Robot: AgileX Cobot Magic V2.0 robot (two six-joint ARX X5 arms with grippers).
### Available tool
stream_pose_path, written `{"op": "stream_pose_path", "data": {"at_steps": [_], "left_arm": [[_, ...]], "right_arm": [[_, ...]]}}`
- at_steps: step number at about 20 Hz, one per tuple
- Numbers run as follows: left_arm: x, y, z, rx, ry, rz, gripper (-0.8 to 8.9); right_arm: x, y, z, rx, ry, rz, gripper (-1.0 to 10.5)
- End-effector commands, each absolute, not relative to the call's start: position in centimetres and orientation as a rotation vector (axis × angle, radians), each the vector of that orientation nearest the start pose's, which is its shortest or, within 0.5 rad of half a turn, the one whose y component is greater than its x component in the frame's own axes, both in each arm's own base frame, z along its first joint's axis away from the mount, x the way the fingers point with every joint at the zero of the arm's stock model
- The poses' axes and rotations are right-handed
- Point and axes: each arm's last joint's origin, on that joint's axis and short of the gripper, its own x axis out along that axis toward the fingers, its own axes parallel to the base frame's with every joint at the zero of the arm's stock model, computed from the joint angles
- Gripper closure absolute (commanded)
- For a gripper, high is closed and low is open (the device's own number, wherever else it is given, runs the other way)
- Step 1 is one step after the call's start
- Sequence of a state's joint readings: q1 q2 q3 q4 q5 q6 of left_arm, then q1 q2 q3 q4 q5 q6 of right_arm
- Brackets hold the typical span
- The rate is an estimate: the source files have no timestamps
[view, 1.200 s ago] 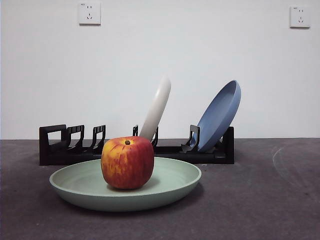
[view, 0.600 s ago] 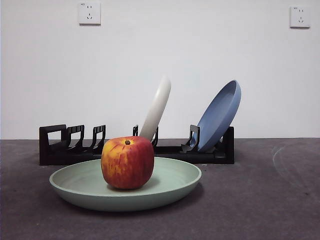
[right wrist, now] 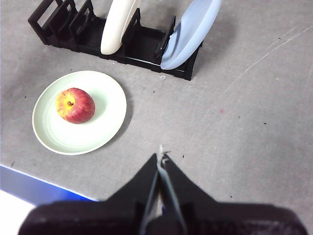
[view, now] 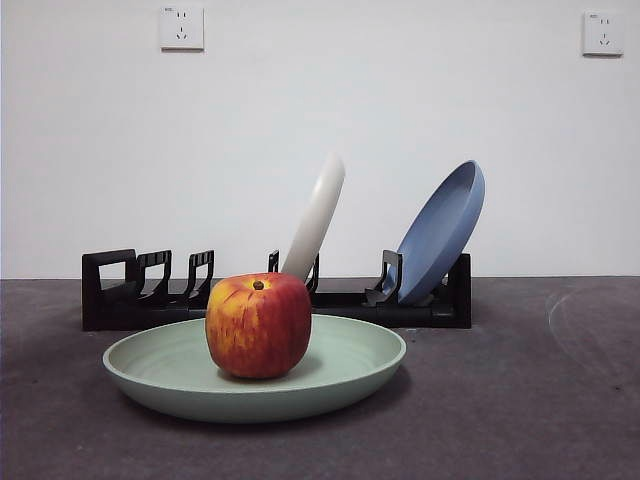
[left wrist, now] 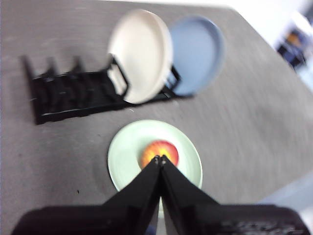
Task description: Take the green plate from the plate rack,put the plate on the table,take the apple from the table,put the apple in the plate
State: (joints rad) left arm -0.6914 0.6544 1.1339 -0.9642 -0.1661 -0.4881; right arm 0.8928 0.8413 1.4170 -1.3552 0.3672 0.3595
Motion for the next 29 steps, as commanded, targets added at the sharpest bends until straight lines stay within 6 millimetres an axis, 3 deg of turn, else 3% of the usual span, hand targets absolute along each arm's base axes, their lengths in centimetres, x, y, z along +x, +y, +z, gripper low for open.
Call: {"op": "stream_pose_path", "data": {"at_steps": [1, 5, 9, 11, 16, 20, 25, 29], "left_arm": [[8.4, -4.2, 36.7, -0.352, 0.484, -0.304, 8.16], [9.9, -3.9, 29.7, -0.326, 0.131, -0.465, 8.16], [9.6, -3.1, 22.7, -0.24, -0.18, -0.432, 8.16], [9.6, -2.6, 20.7, -0.218, -0.199, -0.381, 8.16], [9.9, -1.6, 17.9, -0.161, 0.01, -0.254, 8.16], [9.8, -1.1, 16.2, -0.145, 0.052, -0.198, 8.16], [9.6, -0.5, 15.0, -0.126, 0.173, -0.136, 8.16], [9.6, -0.5, 15.1, -0.076, 0.162, -0.136, 8.16]], "right_arm": [[6.0, 5.9, 41.4, -0.133, 0.731, 0.362, 9.6], [6.0, 5.9, 41.5, -0.133, 0.731, 0.362, 9.6], [6.0, 5.9, 41.5, -0.133, 0.731, 0.362, 9.6], [6.0, 5.9, 41.5, -0.133, 0.731, 0.362, 9.6], [6.0, 5.9, 41.5, -0.133, 0.731, 0.362, 9.6], [6.0, 5.9, 41.5, -0.133, 0.731, 0.362, 9.6], [6.0, 5.9, 41.5, -0.134, 0.731, 0.362, 9.6], [6.0, 5.9, 41.5, -0.134, 0.731, 0.362, 9.6]]}}
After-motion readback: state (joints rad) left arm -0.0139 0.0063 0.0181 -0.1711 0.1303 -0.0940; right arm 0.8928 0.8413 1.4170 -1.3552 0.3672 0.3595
